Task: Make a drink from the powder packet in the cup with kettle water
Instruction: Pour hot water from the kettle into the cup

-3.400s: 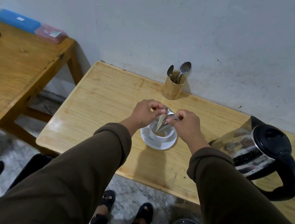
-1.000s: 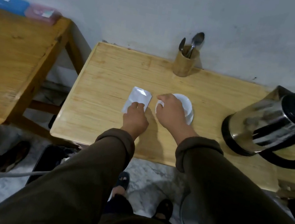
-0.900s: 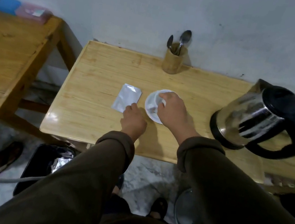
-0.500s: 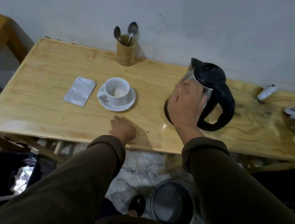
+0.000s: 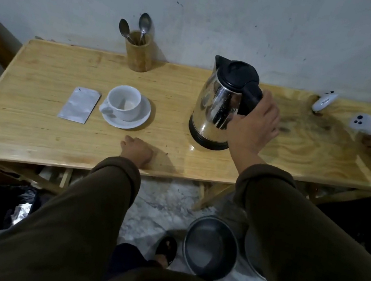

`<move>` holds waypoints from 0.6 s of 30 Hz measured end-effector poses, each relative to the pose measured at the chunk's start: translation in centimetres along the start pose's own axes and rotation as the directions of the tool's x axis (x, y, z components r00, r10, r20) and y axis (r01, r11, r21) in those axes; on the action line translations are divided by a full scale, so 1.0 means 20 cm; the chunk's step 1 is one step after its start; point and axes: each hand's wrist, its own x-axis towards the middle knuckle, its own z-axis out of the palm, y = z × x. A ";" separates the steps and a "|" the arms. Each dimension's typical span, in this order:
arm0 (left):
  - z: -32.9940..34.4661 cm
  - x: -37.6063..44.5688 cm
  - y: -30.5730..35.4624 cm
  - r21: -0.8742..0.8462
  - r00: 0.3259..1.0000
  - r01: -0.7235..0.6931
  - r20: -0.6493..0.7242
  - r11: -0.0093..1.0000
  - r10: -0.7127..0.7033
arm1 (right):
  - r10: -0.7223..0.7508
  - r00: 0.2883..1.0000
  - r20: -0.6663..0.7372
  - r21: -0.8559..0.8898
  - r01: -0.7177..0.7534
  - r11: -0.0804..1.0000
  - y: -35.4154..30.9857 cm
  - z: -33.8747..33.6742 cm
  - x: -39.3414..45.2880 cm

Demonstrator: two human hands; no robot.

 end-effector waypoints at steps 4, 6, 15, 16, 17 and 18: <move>-0.04 -0.04 -0.01 0.040 0.998 -0.059 0.004 0.997 0.059 | 0.299 0.939 0.168 0.236 -0.333 0.913 0.03 -0.03 0.10; -0.06 -0.04 -0.04 0.050 0.997 -0.074 0.021 0.996 0.073 | 0.365 0.899 0.241 0.294 -0.426 0.855 0.02 -0.05 0.13; -0.09 -0.06 -0.12 -0.073 0.990 -0.110 0.076 0.991 0.115 | 0.337 0.922 0.191 0.351 -0.385 0.854 -0.07 -0.06 0.12; -0.09 -0.05 -0.13 -0.108 0.989 -0.107 0.086 0.988 0.117 | 0.325 0.927 0.185 0.350 -0.372 0.860 -0.08 -0.06 0.13; -0.10 -0.05 -0.15 -0.150 0.988 -0.099 0.103 0.984 0.116 | 0.309 0.934 0.180 0.345 -0.354 0.869 -0.10 -0.07 0.13; -0.10 -0.05 -0.16 -0.211 0.987 -0.078 0.123 0.974 0.106 | 0.290 0.940 0.180 0.338 -0.335 0.879 -0.12 -0.07 0.13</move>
